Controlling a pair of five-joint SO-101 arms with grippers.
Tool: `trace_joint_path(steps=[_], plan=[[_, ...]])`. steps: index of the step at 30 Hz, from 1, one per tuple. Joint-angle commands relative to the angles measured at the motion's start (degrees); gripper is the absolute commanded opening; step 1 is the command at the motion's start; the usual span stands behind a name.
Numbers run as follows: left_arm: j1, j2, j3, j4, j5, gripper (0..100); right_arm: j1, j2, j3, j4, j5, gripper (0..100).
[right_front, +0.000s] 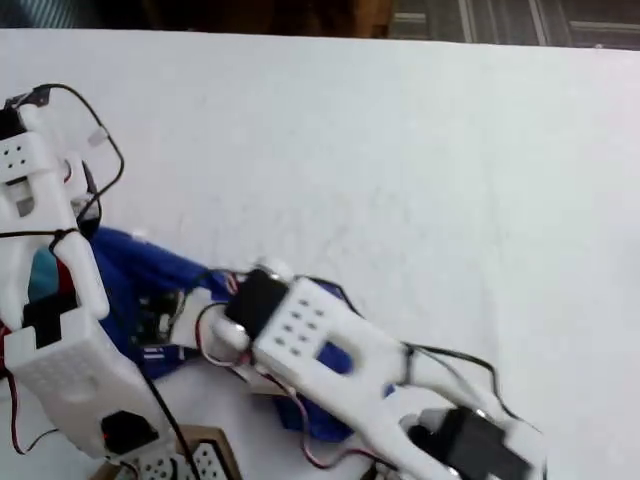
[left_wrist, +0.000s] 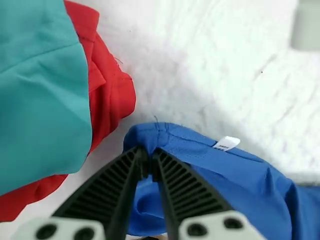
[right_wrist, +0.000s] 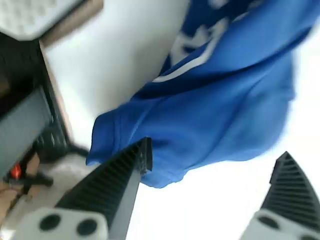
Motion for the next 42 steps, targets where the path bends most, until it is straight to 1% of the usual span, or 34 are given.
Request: trace_joint_path(steps=[1,3,6,10,12,15,17,21,25,38,40,42], plan=[[0.79,-3.34,-0.40,0.26,-1.49,3,2.15,-9.54,-4.22,1.19,-4.04,35.4],[0.70,-3.34,-0.31,0.18,-1.58,3,6.73,-11.38,-4.04,1.19,-6.07,33.8],[0.79,-3.25,-0.13,0.00,-1.67,3,16.04,-8.75,-2.55,0.92,-6.59,32.1],[0.97,-3.16,-0.22,0.00,-1.58,3,26.95,2.95,2.29,-1.45,-6.95,32.0],[1.14,-3.16,-0.04,0.00,-1.67,3,31.87,10.07,2.29,-3.38,-8.97,32.0],[1.14,-3.16,-0.04,0.00,-1.76,3,36.88,19.65,-0.26,-4.26,-10.55,32.0],[1.05,-3.16,-0.04,0.00,-1.76,3,38.37,24.75,-2.55,-4.35,-10.55,32.0],[1.05,-3.16,-0.04,0.00,-1.76,3,38.37,31.60,-6.68,-4.35,-12.13,32.0],[1.05,-3.16,0.04,-0.44,-1.76,3,37.23,35.30,-8.44,-6.11,-12.40,32.0],[0.97,-3.16,0.04,-0.44,-1.85,3,27.91,42.33,-7.47,-7.52,-12.48,31.2],[0.88,-3.16,0.04,-0.35,-1.85,3,26.77,43.30,-7.47,-7.34,-12.48,25.5],[0.88,-3.16,0.04,-0.35,-1.85,3,25.71,44.09,-7.47,-7.16,-12.48,14.9]])
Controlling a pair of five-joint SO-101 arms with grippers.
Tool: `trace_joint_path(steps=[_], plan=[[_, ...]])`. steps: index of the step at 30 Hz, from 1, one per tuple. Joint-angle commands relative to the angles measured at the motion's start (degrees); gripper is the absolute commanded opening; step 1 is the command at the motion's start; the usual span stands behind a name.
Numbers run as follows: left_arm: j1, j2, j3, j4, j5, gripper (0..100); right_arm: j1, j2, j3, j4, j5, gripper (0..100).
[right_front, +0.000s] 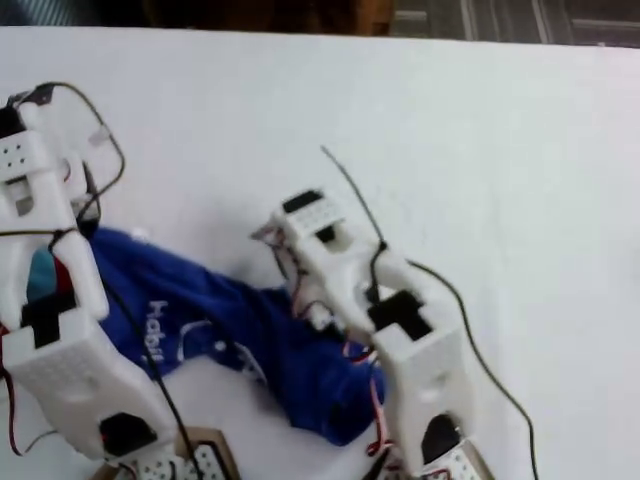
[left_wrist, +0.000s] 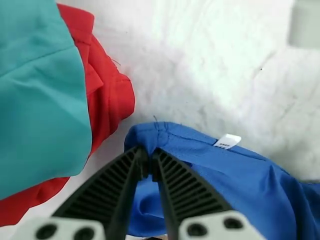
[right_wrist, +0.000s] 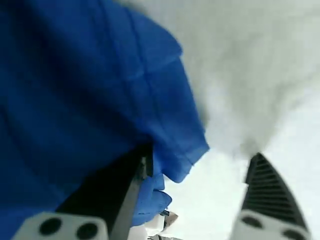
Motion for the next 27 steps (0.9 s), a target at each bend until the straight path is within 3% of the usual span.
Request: trace_joint_path(steps=[1,2,9,16,20,27], plan=[[0.62,-3.25,-0.22,-0.09,-0.70,3,-2.15,0.84,-0.88,0.04,-0.35,8.2],[0.62,-3.25,-0.22,-0.09,-0.70,3,-2.24,1.27,-0.88,0.04,-0.35,1.8],[0.62,-3.25,-0.22,-0.09,-0.70,3,2.86,1.71,-2.46,1.45,0.00,1.9],[0.62,-3.25,-0.22,0.00,-0.70,3,6.02,-6.46,-15.21,8.31,2.20,1.9],[0.62,-3.25,-0.48,0.09,-0.70,3,1.27,-14.90,-14.07,8.31,6.07,1.9],[0.62,-3.25,-0.48,0.09,-0.70,3,-13.67,-26.07,-4.75,8.31,12.13,1.9]])
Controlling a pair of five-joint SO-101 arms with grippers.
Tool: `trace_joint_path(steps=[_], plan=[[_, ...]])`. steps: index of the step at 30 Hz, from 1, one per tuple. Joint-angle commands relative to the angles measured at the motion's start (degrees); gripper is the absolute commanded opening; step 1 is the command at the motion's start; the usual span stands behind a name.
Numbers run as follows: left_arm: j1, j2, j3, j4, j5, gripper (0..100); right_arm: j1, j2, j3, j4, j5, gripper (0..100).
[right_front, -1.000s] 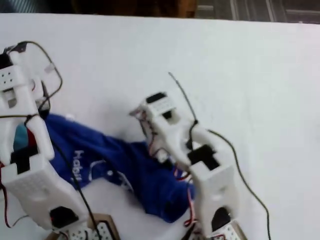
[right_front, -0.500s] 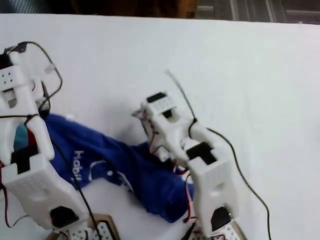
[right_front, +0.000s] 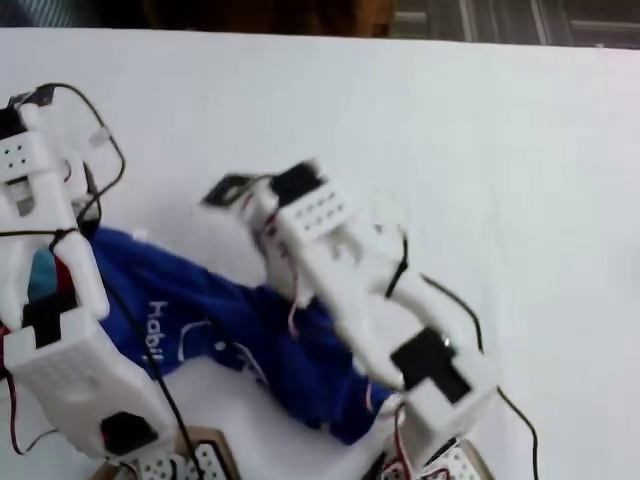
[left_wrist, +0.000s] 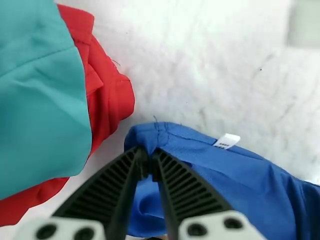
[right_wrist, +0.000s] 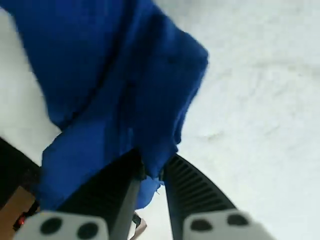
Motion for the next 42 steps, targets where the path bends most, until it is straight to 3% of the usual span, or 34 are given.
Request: trace_joint_path(steps=[1,6,11,19,24,27,34,38,42], plan=[[0.62,-3.25,-0.48,0.09,-0.70,3,-7.87,-7.25,3.60,1.45,4.04,1.9],[0.62,-3.25,-0.57,0.00,-0.70,3,-16.92,-12.62,11.34,1.45,7.65,1.9],[0.62,-3.25,-0.48,0.00,-0.70,3,-21.41,-14.37,17.05,1.45,7.74,2.3],[0.62,-3.25,-0.66,0.09,-0.70,3,-23.43,-15.78,20.40,1.45,5.19,29.1],[0.62,-3.25,-0.66,0.26,-0.70,3,-23.08,-23.08,16.53,1.54,5.01,27.6],[0.62,-3.25,-0.66,0.26,-0.70,3,-18.68,-26.59,14.77,1.45,3.52,26.0],[0.79,-3.25,-0.31,0.09,-0.70,3,2.24,-19.65,6.77,1.27,-0.53,25.5],[0.88,-3.16,-0.31,-0.09,-0.70,3,3.38,-14.64,5.27,1.36,4.92,25.5],[0.79,-3.16,-0.31,0.00,-0.70,3,0.04,-13.67,6.15,1.45,10.02,25.5]])
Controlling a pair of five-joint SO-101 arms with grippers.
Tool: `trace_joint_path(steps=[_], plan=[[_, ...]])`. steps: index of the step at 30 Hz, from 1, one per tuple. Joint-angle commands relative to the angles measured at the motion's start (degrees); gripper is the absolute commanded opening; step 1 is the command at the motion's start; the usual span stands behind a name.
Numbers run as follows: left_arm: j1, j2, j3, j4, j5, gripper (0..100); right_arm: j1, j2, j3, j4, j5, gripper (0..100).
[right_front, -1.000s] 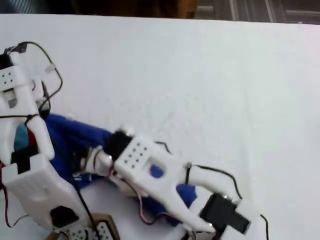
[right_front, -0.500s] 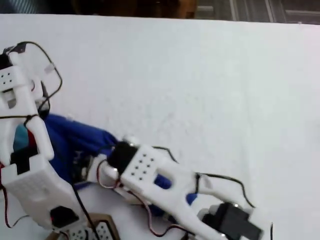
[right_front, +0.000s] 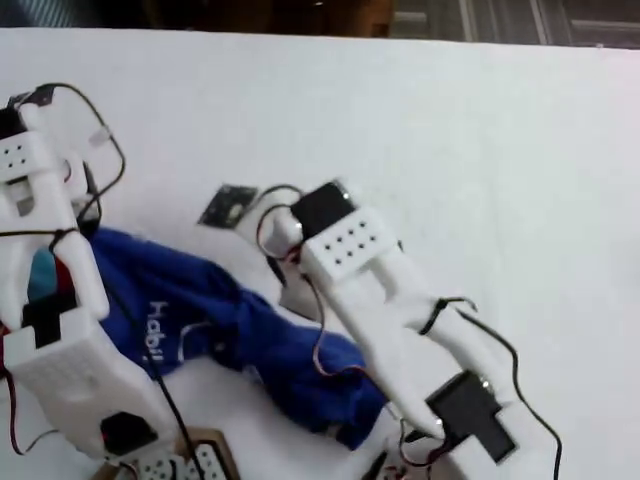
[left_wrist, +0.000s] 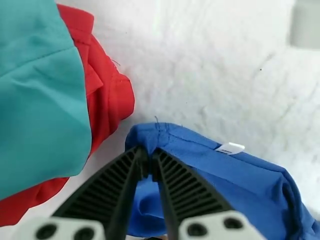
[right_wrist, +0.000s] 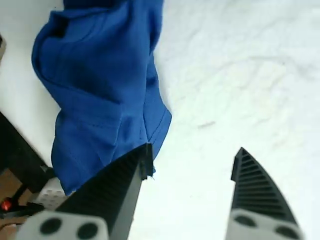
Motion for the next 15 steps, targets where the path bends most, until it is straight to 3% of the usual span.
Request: trace_joint_path(steps=[1,15], plan=[[0.79,-3.16,-0.31,0.00,-0.62,3,-3.03,0.48,-0.97,1.10,3.25,25.5],[0.79,-3.16,-0.31,0.09,-0.62,3,-9.54,0.75,8.88,-3.82,3.25,25.5]])
